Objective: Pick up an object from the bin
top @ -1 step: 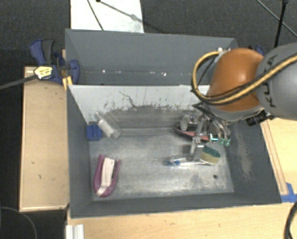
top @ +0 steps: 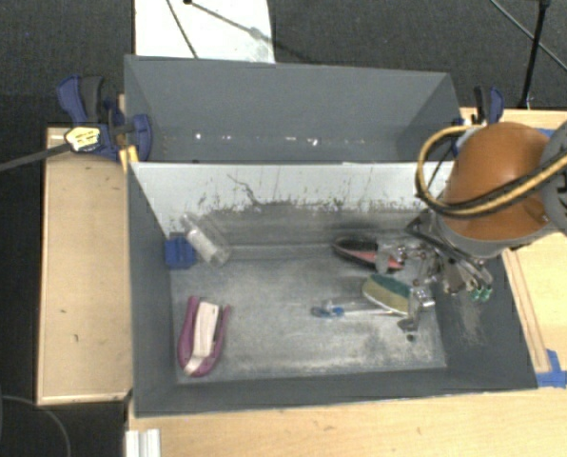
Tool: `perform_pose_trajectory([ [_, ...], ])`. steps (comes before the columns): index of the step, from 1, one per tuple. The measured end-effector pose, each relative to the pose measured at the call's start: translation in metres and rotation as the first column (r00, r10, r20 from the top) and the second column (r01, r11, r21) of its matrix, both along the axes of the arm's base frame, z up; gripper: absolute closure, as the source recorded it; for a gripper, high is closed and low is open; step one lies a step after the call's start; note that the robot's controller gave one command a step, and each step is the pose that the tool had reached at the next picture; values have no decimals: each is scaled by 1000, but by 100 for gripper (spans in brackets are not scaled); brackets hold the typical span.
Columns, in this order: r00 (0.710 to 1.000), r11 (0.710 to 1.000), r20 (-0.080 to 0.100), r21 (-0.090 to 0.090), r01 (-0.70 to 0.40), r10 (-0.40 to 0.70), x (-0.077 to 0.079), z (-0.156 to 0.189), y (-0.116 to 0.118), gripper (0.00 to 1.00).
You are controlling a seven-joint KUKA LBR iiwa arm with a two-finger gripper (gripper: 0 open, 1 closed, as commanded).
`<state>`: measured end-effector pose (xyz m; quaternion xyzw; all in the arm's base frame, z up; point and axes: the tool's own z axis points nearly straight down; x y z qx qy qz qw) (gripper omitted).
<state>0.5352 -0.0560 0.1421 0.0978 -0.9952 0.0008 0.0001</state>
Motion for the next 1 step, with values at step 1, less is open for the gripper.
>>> perform_pose_trajectory([
  [1,1000,1000,-6,5,16,-16,21,-58,-2,0],
])
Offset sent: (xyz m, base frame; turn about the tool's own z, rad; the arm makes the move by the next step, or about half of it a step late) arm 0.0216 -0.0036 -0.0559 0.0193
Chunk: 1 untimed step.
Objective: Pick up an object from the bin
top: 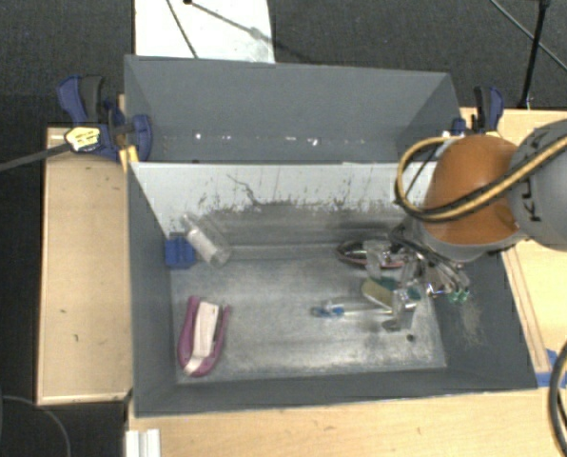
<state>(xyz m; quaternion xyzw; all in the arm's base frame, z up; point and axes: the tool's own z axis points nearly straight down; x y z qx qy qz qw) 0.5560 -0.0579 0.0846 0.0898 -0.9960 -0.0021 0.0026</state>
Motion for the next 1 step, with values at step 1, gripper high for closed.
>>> perform_pose_trajectory([
  [1,993,993,16,6,114,-115,22,-7,-13,0],
])
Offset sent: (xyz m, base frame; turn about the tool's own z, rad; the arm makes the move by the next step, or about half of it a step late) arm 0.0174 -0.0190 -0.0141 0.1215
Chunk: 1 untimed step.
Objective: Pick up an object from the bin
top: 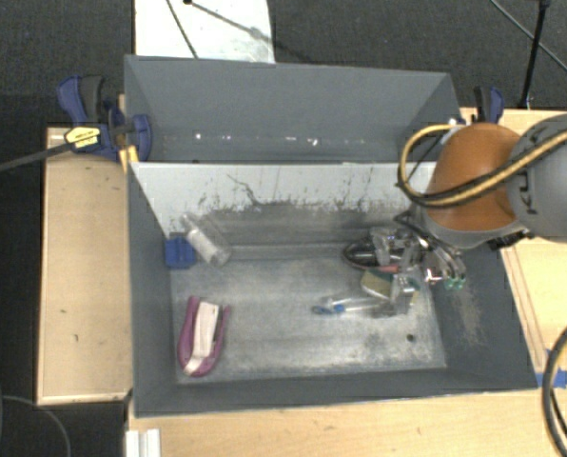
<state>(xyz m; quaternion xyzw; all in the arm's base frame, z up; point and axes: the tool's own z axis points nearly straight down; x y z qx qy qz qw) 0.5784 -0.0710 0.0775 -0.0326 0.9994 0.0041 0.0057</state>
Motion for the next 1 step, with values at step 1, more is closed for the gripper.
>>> perform_pose_trajectory([
  [1,1000,1000,-1,0,0,0,0,3,0,100],
])
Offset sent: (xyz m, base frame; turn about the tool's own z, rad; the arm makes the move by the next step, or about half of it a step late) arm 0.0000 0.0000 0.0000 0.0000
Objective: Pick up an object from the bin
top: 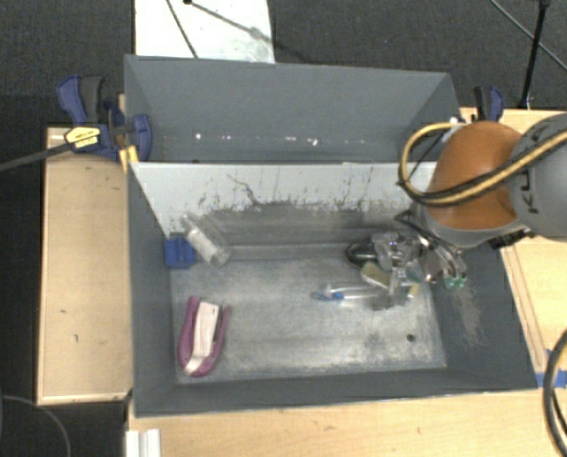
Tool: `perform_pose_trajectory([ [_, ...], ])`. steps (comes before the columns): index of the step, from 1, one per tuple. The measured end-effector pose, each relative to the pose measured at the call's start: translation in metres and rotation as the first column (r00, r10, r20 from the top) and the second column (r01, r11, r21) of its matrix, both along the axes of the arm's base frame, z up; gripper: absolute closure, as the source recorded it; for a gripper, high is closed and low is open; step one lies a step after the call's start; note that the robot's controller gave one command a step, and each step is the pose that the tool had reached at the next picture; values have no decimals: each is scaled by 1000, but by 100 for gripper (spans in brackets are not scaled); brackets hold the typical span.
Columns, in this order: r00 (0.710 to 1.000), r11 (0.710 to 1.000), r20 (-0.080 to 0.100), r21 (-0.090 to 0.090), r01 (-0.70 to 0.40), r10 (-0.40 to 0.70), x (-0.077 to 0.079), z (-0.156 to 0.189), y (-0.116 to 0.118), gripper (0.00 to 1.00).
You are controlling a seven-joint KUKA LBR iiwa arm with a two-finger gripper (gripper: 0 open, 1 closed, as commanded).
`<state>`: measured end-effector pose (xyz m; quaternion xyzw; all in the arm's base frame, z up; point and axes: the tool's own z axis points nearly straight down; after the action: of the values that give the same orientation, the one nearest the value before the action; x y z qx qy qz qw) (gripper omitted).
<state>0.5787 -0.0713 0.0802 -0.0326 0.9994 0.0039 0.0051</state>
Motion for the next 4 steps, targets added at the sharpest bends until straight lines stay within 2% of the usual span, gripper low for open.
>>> perform_pose_trajectory([
  [1,1000,1000,1,-10,-11,11,-29,191,-8,100],
  [2,1000,1000,-6,-8,-10,9,-30,186,-8,0],
  [3,997,997,-15,-6,72,-72,-27,50,15,0],
  [4,994,994,7,-7,106,-105,-12,-8,5,0],
])
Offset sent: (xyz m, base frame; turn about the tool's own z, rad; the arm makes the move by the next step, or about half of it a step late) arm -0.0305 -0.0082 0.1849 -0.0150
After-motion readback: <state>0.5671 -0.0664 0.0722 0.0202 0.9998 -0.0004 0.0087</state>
